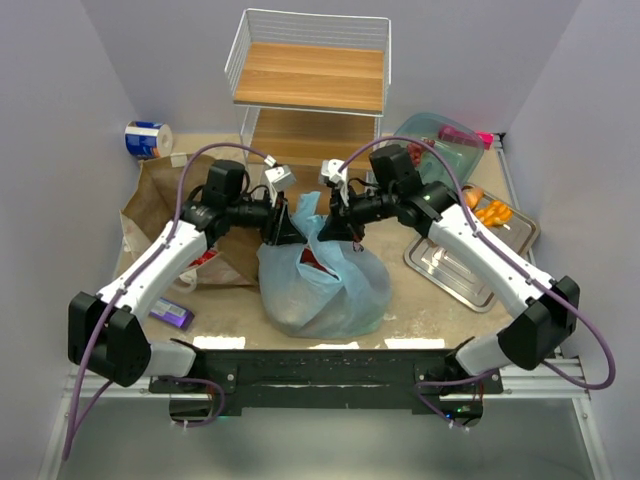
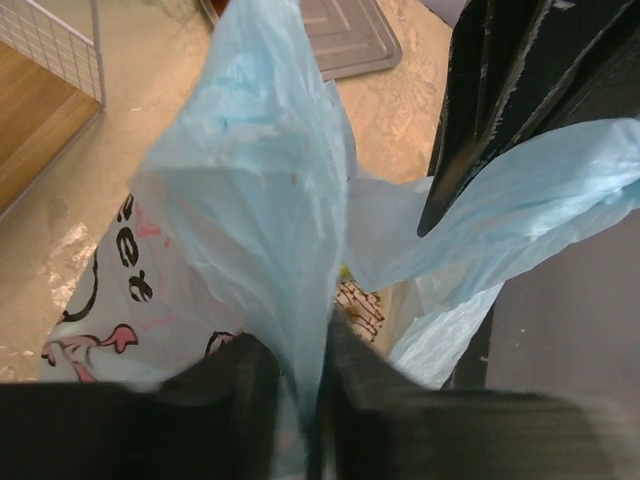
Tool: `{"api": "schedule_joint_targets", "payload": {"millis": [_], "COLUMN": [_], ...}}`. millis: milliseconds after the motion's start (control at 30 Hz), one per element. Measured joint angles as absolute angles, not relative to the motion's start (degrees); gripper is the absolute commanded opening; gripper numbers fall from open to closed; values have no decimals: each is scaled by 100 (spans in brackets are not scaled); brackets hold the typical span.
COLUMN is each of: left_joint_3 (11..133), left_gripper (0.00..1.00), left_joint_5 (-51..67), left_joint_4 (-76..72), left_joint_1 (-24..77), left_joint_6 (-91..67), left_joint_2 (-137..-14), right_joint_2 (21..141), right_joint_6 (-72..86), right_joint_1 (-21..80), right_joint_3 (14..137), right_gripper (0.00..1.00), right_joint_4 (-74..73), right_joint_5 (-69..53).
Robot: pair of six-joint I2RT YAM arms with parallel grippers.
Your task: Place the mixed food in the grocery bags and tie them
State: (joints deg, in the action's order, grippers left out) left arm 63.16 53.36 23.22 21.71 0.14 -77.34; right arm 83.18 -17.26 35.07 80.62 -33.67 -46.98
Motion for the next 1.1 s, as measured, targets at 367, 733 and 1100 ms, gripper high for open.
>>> {"api": "schedule_joint_targets", "payload": {"millis": [367, 733, 1100], "left_joint_3": [6355, 6497, 6532], "left_gripper": [83, 83, 66], "left_joint_5": [4762, 4952, 5122], "left_joint_4": [2637, 2576, 2053], "left_joint_1": [2169, 2169, 2169], "left_joint_6": [257, 266, 161], "left_joint_2": [-7240, -6890, -7070], "right_joint_2": [8698, 9032, 9076], "right_joint_6": [-1876, -1984, -2093], "right_joint_1": [3677, 3944, 4060], "right_joint_3": [8661, 9011, 9076], "right_gripper": [0, 0, 0], "right_joint_4": [-4040, -4377, -4512], "right_joint_5": [-4239, -3957, -3841]}}
